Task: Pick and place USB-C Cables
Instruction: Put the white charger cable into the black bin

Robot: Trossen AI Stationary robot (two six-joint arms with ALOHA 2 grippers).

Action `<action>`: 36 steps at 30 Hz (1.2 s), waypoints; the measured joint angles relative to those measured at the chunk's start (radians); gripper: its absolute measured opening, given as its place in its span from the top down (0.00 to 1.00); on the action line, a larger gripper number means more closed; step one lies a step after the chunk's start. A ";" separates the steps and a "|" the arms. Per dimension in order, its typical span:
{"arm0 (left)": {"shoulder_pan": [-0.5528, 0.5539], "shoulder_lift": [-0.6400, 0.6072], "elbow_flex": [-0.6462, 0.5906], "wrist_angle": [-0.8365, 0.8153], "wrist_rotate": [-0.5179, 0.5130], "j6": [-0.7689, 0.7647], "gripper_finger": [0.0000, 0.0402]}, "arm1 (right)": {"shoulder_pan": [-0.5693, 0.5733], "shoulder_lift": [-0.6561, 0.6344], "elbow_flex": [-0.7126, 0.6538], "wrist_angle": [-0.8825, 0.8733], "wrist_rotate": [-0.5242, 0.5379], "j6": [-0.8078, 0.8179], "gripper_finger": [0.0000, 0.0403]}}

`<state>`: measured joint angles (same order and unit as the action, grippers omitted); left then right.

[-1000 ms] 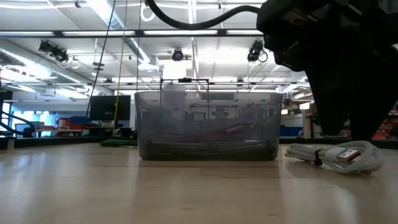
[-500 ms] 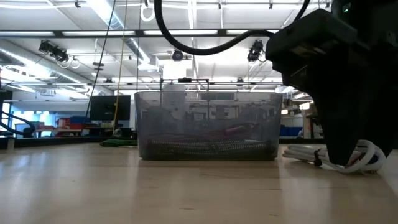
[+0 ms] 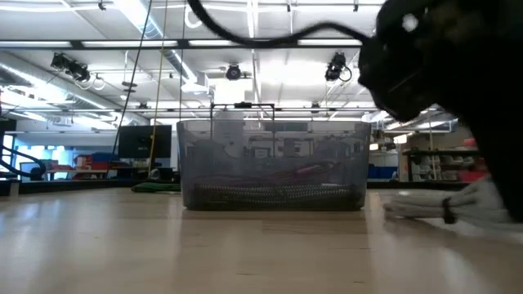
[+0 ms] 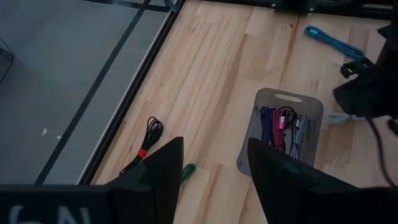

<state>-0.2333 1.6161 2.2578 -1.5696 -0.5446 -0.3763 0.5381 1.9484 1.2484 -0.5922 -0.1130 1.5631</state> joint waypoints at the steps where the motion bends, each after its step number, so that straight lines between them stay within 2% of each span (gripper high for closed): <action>1: 0.000 0.000 0.000 0.000 0.000 0.000 0.54 | 0.001 0.000 0.015 0.006 -0.009 -0.016 0.93; 6: 0.000 0.000 0.000 0.000 0.000 0.000 0.54 | 0.004 -0.021 0.112 -0.041 -0.016 -0.158 0.93; 10: 0.000 0.000 0.000 0.000 0.000 0.000 0.54 | -0.004 -0.069 0.235 -0.218 0.005 -0.315 0.93; 15: 0.000 0.000 0.000 0.001 0.000 -0.004 0.54 | -0.049 -0.134 0.409 -0.521 0.129 -0.550 0.93; 17: 0.000 0.000 0.000 0.001 0.000 -0.004 0.54 | -0.082 -0.159 0.468 -0.597 0.176 -0.645 0.93; 20: 0.000 0.000 0.000 0.000 0.000 -0.003 0.54 | -0.152 -0.174 0.516 -0.643 0.188 -0.821 0.93; 27: 0.000 0.000 0.000 0.001 0.000 -0.005 0.54 | -0.329 -0.164 0.528 -0.642 0.059 -1.288 0.93; 33: 0.000 0.000 0.000 0.001 0.000 -0.006 0.54 | -0.446 -0.166 0.511 -0.613 -0.026 -1.530 0.93; 36: 0.000 0.000 0.000 0.001 0.000 -0.023 0.54 | -0.481 -0.166 0.498 -0.545 -0.094 -1.605 0.93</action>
<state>-0.2332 1.6165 2.2578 -1.5688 -0.5446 -0.3989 0.0568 1.7828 1.7464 -1.1373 -0.2067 -0.0423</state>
